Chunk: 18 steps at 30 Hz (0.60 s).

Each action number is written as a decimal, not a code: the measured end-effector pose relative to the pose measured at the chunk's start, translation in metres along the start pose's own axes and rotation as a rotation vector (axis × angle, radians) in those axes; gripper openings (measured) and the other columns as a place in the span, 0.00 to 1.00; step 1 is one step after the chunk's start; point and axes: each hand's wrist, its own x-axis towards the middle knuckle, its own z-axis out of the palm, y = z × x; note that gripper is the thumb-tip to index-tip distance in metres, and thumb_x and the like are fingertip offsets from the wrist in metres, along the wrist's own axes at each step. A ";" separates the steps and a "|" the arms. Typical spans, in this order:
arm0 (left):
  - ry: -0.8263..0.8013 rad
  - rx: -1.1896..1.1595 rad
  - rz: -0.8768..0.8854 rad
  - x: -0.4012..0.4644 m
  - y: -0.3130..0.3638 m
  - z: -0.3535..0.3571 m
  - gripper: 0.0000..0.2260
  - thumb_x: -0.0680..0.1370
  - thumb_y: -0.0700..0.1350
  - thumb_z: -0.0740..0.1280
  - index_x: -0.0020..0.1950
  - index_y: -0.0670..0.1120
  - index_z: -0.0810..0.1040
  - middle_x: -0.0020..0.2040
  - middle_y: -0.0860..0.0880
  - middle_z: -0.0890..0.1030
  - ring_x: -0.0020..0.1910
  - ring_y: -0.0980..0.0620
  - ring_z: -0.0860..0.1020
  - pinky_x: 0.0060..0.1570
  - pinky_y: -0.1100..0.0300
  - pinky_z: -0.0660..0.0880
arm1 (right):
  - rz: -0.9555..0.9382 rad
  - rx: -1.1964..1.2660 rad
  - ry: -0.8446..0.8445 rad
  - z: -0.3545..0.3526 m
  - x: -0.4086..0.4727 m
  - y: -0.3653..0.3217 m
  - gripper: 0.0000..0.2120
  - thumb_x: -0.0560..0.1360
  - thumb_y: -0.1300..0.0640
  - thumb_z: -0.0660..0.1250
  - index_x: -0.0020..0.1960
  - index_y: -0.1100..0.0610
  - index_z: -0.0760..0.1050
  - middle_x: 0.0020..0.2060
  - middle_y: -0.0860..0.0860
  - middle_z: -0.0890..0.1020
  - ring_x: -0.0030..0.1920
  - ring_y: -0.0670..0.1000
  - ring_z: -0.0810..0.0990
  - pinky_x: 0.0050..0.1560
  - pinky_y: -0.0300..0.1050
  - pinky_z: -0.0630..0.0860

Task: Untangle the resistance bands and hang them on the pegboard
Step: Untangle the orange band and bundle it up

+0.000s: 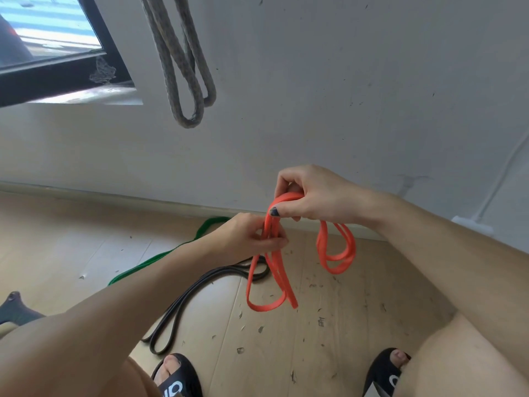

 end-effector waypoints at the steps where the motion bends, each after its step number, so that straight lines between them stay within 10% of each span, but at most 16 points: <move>1: 0.001 -0.009 0.003 0.000 0.000 -0.001 0.04 0.80 0.48 0.72 0.52 0.49 0.86 0.46 0.53 0.87 0.45 0.58 0.85 0.53 0.54 0.82 | -0.001 0.011 0.005 -0.001 0.000 0.000 0.07 0.75 0.57 0.75 0.45 0.56 0.78 0.31 0.48 0.82 0.30 0.42 0.78 0.32 0.32 0.70; 18: 0.131 -0.107 0.035 -0.004 0.002 -0.028 0.06 0.78 0.44 0.74 0.53 0.43 0.84 0.42 0.49 0.88 0.41 0.53 0.87 0.49 0.56 0.84 | 0.041 0.198 0.118 -0.035 -0.005 0.025 0.07 0.77 0.56 0.75 0.51 0.58 0.79 0.32 0.56 0.82 0.31 0.50 0.74 0.30 0.43 0.70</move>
